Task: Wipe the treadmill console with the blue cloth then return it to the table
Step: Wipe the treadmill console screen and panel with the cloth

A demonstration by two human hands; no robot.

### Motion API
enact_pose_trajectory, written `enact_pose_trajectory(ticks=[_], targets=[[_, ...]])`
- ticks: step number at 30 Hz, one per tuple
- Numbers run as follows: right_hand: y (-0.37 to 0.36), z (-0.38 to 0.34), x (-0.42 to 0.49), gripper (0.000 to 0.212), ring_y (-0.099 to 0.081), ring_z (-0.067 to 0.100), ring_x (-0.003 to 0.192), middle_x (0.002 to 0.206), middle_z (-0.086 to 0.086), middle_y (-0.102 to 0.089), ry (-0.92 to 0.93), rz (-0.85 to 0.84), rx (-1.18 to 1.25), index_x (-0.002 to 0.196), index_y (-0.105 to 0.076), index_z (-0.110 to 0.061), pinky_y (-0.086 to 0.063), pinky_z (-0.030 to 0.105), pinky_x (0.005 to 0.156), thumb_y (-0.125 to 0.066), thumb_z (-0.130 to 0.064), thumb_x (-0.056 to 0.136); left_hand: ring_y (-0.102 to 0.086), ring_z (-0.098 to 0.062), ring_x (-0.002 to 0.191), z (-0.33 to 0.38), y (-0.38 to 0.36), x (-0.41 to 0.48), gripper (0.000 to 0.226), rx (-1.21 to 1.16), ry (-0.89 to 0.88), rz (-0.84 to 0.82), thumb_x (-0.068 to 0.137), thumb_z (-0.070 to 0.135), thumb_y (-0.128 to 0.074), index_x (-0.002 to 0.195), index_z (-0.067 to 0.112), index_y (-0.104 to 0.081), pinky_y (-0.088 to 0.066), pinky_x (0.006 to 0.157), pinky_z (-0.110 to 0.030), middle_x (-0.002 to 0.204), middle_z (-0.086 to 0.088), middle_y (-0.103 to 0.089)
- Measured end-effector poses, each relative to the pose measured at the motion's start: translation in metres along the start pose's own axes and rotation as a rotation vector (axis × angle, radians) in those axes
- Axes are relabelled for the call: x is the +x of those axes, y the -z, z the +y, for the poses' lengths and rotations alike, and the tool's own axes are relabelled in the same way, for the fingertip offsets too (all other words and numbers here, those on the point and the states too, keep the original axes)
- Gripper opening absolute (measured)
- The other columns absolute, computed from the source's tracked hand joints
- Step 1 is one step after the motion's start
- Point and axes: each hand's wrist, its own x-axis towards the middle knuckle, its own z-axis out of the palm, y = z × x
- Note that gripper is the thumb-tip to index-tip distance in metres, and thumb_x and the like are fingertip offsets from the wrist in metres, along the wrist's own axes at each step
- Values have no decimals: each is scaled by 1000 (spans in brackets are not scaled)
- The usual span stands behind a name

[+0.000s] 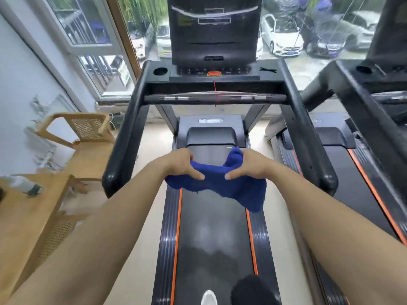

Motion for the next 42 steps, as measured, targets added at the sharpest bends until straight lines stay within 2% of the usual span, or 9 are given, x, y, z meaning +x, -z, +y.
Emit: enact_pose_trajectory(ticks=[3, 6, 11, 19, 27, 30, 36, 40, 42], targets=[[43, -17, 28, 53, -61, 27, 86, 95, 5, -67, 53, 4, -193, 99, -61, -10, -51, 36, 77, -85, -41, 63, -56, -24, 73, 14, 45, 30, 40, 75, -35, 101, 73, 39, -84, 84, 7, -63, -44, 66, -36, 82, -7, -64], [75, -23, 69, 33, -56, 26, 81, 87, 5, -61, 104, 87, -188, 97, -62, -6, -44, 32, 67, -82, -25, 78, -51, -22, 71, 26, 80, 63, 31, 17, -60, 192, 76, 32, -82, 75, 12, -58, -38, 63, -34, 75, -2, -57], [136, -37, 153, 40, -59, 22, 86, 97, 1, -62, 180, 145, -4, 105, -55, -16, -46, 32, 67, -83, -25, 76, -55, -22, 75, 35, 139, 127, 15, -11, -61, 261, 83, 21, -73, 78, 13, -61, -41, 67, -33, 79, -1, -61], [238, -90, 271, 15, -58, 19, 73, 80, 0, -65, 334, 62, 10, 88, -67, -14, -44, 31, 68, -77, -20, 78, -53, -22, 78, 63, 234, 219, 19, -159, -9, 518, 85, 12, -60, 74, 21, -47, -39, 66, -34, 77, 3, -57], [298, -132, 379, 8, -55, 15, 68, 74, 0, -65, 390, 266, 246, 89, -68, -6, -44, 30, 64, -63, -7, 83, -59, -21, 79, 70, 315, 315, 17, -365, -25, 771, 84, 17, -59, 87, 28, -47, -42, 65, -36, 81, 3, -61], [311, -150, 419, 11, -59, 16, 70, 81, 4, -70, 384, 312, 311, 95, -67, -8, -45, 31, 66, -60, -8, 86, -58, -17, 80, 64, 346, 353, 16, -357, -52, 810, 84, 17, -58, 97, 24, -52, -42, 67, -35, 83, 8, -61], [334, -192, 490, 6, -61, 9, 72, 80, -6, -68, 411, 441, 406, 93, -67, -18, -47, 26, 67, -62, -20, 94, -57, -19, 75, 45, 426, 429, 11, -342, -189, 863, 80, 15, -61, 81, 24, -54, -41, 63, -23, 73, 7, -61], [348, -219, 519, 22, -67, 6, 84, 93, -6, -71, 389, 485, 442, 98, -65, -21, -49, 24, 72, -73, -37, 87, -53, -6, 68, 38, 475, 463, 14, -326, -296, 836, 80, 18, -62, 76, 28, -53, -38, 60, -14, 71, 9, -60], [358, -234, 532, 21, -63, 3, 83, 92, -10, -67, 378, 557, 428, 99, -59, -22, -48, 23, 72, -68, -38, 90, -55, -9, 72, 36, 496, 479, 8, -240, -317, 866, 82, 23, -63, 79, 27, -56, -39, 62, -22, 75, 8, -61]])
